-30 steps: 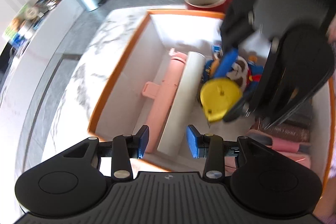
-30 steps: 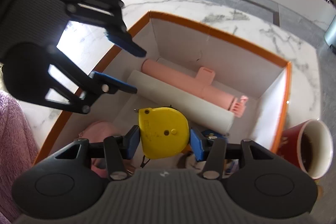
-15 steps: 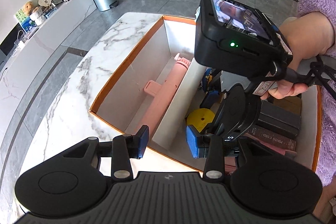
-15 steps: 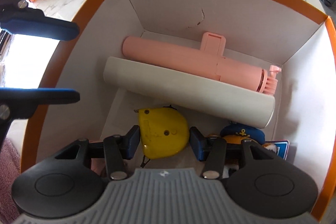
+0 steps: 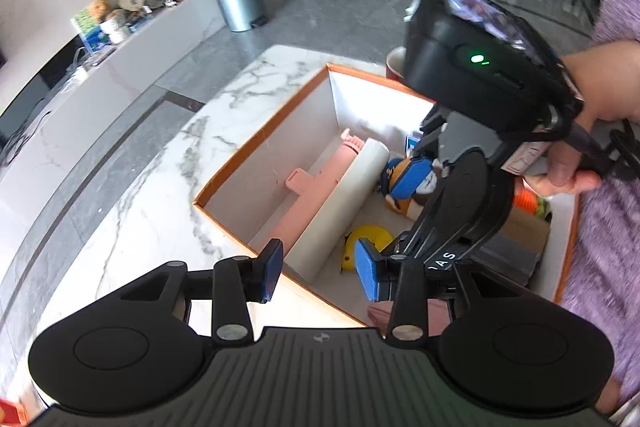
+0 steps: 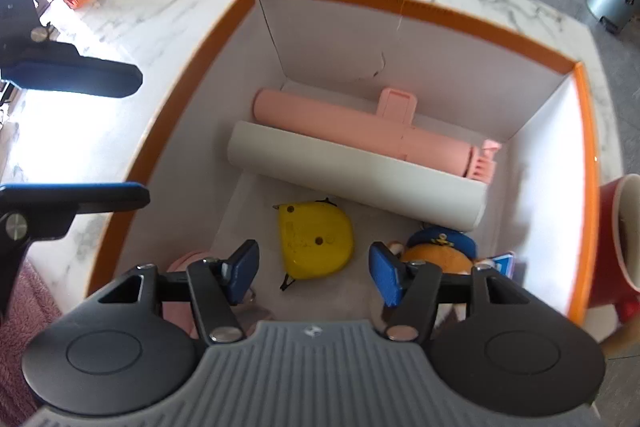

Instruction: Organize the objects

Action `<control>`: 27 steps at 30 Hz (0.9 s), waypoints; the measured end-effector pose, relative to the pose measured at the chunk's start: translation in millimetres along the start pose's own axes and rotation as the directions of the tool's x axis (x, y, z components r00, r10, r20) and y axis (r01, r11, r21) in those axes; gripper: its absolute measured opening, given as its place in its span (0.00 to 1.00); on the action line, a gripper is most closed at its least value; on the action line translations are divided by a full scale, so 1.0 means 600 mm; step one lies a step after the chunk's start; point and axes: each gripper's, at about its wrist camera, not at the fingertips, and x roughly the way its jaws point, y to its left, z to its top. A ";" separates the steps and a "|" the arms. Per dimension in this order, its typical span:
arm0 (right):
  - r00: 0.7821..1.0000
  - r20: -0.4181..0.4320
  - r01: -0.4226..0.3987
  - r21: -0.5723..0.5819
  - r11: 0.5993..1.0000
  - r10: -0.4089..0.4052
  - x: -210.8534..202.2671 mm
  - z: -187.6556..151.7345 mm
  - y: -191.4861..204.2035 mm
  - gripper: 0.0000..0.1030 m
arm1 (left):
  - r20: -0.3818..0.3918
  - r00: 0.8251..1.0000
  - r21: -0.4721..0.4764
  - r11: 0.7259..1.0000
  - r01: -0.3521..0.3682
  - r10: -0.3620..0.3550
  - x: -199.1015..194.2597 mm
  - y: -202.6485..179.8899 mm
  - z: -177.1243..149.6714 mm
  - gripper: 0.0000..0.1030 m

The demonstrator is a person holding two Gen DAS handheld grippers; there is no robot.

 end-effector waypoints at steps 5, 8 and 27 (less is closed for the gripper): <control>0.995 0.098 0.031 -0.011 0.999 -0.030 -0.080 -0.026 0.019 0.74 | 0.076 0.994 -0.119 0.990 -0.074 0.083 -0.062 -0.027 -0.013 0.52; 0.986 0.158 0.044 0.000 0.999 -0.043 -0.130 -0.044 0.023 0.78 | 0.153 0.979 -0.207 0.973 -0.104 0.138 -0.105 -0.043 -0.027 0.61; 0.771 0.593 0.127 0.212 0.969 -0.231 -0.310 -0.281 0.122 0.93 | 0.199 0.786 -0.616 0.699 -0.363 0.585 -0.227 -0.142 -0.143 0.94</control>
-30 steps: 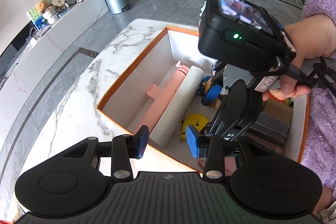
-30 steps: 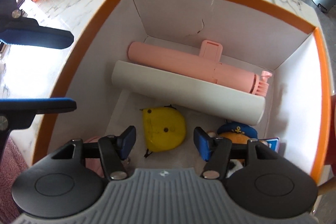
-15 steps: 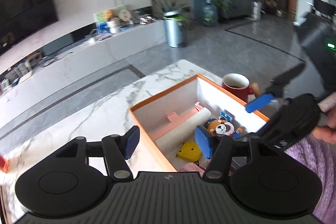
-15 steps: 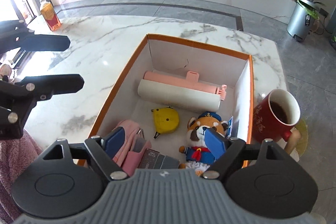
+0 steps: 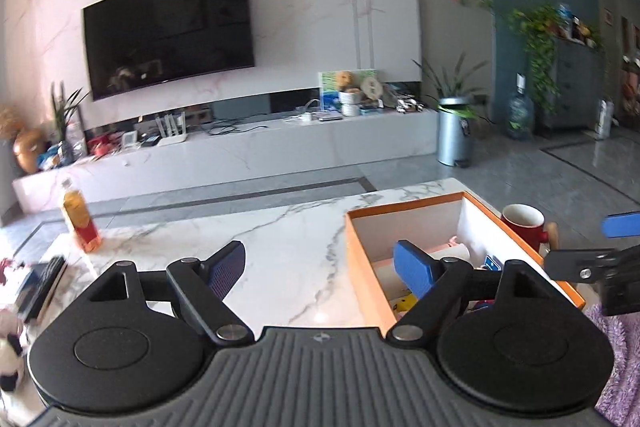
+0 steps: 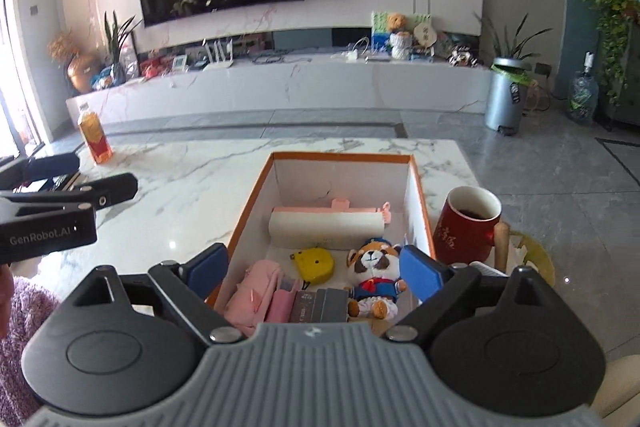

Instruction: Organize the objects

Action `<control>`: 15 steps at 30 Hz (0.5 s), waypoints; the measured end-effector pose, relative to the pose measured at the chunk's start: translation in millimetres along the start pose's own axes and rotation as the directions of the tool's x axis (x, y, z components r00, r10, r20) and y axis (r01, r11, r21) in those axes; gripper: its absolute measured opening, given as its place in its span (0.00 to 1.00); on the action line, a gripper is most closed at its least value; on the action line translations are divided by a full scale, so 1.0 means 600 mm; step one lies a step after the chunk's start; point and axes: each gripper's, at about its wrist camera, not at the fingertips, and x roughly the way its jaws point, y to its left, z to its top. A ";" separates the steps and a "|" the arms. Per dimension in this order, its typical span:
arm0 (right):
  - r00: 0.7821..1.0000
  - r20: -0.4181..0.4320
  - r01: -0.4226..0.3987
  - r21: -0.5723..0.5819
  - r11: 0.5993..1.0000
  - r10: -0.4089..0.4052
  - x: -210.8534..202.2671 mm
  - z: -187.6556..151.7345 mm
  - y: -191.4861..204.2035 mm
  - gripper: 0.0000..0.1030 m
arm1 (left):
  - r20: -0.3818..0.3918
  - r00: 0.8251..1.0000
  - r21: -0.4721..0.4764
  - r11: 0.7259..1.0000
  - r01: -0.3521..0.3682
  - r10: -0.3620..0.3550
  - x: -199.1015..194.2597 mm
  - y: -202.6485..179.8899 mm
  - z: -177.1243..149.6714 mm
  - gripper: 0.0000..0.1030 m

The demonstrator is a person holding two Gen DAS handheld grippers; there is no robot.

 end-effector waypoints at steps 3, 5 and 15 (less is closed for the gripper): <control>0.997 0.077 0.017 0.026 1.000 -0.019 -0.030 -0.017 0.007 0.98 | -0.003 1.000 -0.051 0.999 -0.014 0.014 -0.007 0.004 -0.017 0.95; 0.995 0.101 0.008 0.046 0.999 -0.013 -0.040 -0.030 0.013 0.99 | -0.016 0.999 -0.049 0.998 -0.032 0.031 -0.005 0.001 -0.034 0.95; 1.000 0.006 0.026 0.072 0.997 -0.027 -0.013 -0.094 0.028 0.99 | -0.155 0.988 -0.025 1.000 -0.015 0.011 0.017 -0.014 -0.104 0.95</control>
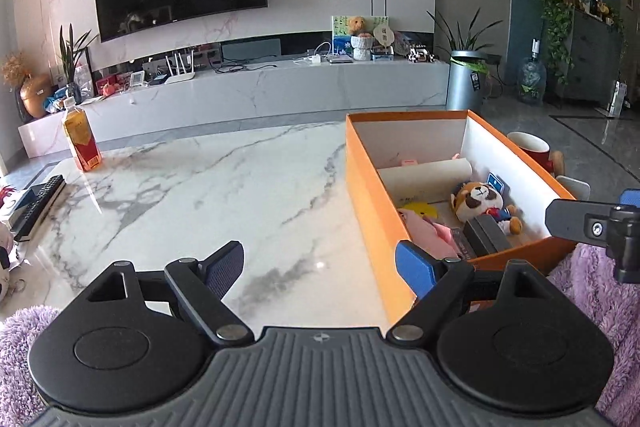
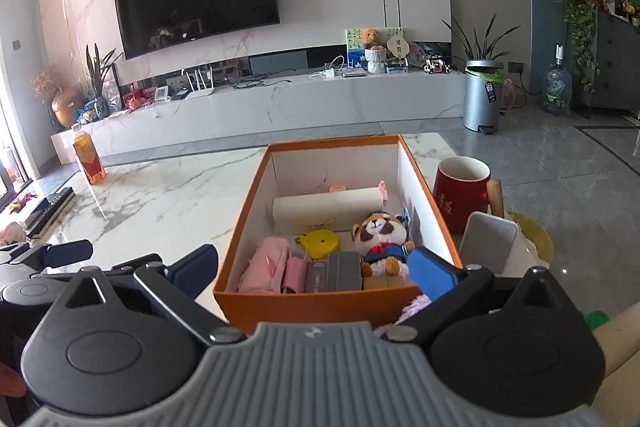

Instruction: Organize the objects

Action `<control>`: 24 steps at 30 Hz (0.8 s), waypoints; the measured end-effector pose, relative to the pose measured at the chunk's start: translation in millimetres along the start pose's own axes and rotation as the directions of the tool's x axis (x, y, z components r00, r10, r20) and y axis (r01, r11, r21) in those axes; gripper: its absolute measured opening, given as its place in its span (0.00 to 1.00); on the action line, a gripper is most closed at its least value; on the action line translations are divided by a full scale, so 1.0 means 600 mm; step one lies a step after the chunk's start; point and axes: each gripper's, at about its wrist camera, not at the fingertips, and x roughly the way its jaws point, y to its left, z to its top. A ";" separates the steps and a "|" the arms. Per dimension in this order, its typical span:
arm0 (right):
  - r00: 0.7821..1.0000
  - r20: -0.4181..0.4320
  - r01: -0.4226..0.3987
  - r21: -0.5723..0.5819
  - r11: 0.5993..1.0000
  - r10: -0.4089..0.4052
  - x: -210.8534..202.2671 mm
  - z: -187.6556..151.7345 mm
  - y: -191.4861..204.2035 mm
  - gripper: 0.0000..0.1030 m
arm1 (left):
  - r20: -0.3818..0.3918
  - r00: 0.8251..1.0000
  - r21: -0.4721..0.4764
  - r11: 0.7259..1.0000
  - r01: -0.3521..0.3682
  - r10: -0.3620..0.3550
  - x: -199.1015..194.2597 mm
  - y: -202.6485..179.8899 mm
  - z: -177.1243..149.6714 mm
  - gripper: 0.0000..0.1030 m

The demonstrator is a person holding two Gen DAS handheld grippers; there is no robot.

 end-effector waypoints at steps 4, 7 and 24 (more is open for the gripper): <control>1.000 -0.016 0.009 0.008 1.000 -0.009 0.007 -0.009 -0.002 0.99 | 0.013 1.000 0.010 1.000 0.009 -0.009 -0.008 -0.008 -0.006 0.95; 1.000 -0.014 0.013 0.007 1.000 -0.013 0.009 -0.012 -0.004 0.99 | 0.006 1.000 0.006 1.000 0.010 -0.010 -0.009 -0.007 -0.009 0.95; 1.000 -0.029 0.012 -0.007 1.000 -0.012 0.017 -0.016 -0.003 0.99 | -0.014 1.000 0.033 0.999 0.001 -0.001 -0.008 -0.006 -0.009 0.95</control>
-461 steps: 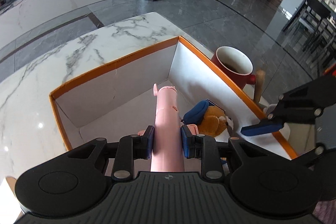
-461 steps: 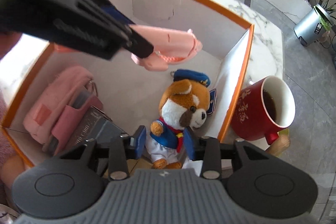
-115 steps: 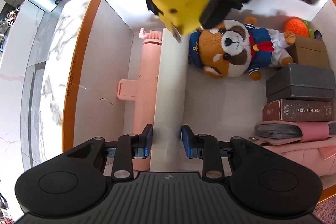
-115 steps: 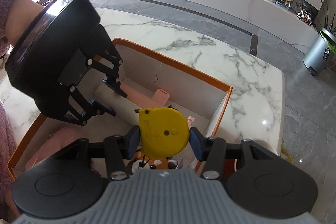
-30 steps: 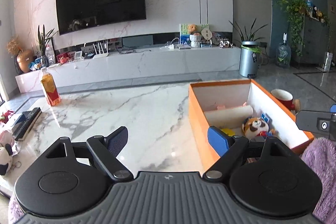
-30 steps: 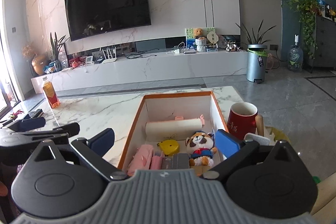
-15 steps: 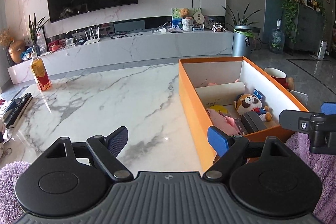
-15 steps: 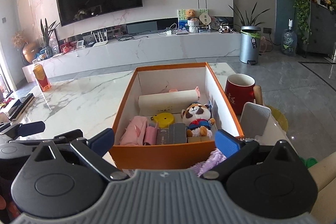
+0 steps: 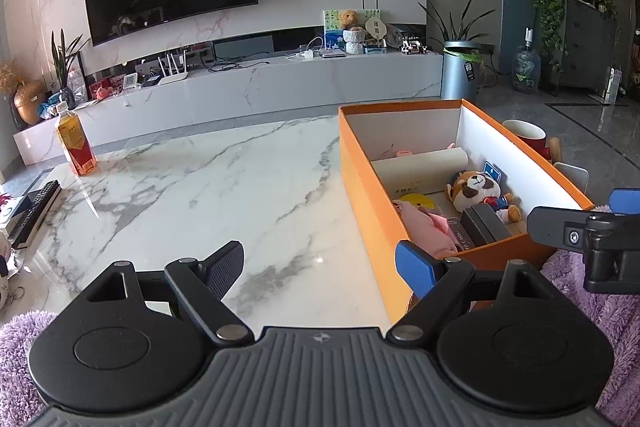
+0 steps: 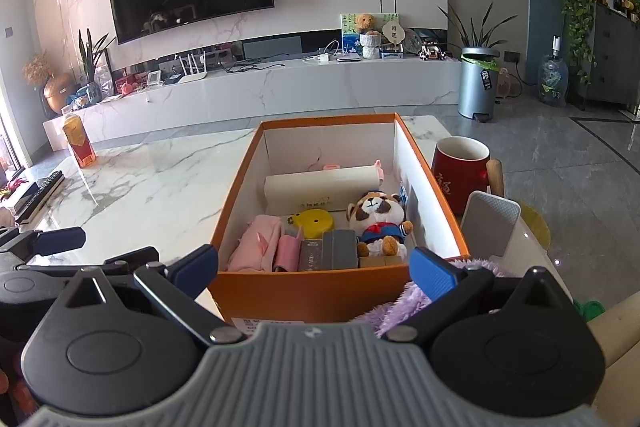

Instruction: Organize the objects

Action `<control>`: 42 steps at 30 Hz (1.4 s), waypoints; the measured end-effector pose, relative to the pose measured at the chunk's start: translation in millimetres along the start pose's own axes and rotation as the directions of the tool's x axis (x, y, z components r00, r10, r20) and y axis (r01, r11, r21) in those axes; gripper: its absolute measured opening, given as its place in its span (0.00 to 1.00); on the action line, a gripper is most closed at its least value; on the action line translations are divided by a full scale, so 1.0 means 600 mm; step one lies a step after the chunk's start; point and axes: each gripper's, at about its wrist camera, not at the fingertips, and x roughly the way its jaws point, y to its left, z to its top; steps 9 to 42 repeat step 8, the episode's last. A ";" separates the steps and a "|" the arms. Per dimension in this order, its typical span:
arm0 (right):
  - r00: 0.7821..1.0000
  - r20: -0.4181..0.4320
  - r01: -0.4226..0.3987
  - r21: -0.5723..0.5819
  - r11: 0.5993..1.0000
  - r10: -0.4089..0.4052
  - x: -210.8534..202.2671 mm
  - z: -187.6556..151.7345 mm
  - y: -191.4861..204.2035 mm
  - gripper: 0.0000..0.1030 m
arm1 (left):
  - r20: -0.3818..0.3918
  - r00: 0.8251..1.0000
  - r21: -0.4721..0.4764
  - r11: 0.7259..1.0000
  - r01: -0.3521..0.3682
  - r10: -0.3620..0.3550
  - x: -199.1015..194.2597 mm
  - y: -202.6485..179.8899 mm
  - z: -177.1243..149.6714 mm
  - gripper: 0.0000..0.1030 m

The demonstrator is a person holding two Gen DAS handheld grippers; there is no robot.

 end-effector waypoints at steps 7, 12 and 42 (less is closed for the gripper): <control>1.000 -0.007 0.003 -0.004 1.000 -0.003 0.002 -0.002 0.002 0.99 | 0.003 1.000 -0.011 1.000 0.010 -0.010 -0.004 0.004 0.004 0.95; 1.000 -0.009 0.004 -0.005 1.000 -0.004 0.002 -0.002 0.002 0.99 | 0.004 1.000 -0.011 1.000 0.010 -0.010 -0.004 0.004 0.004 0.95; 1.000 -0.009 0.004 -0.005 1.000 -0.004 0.002 -0.002 0.002 0.99 | 0.004 1.000 -0.011 1.000 0.010 -0.010 -0.004 0.004 0.004 0.95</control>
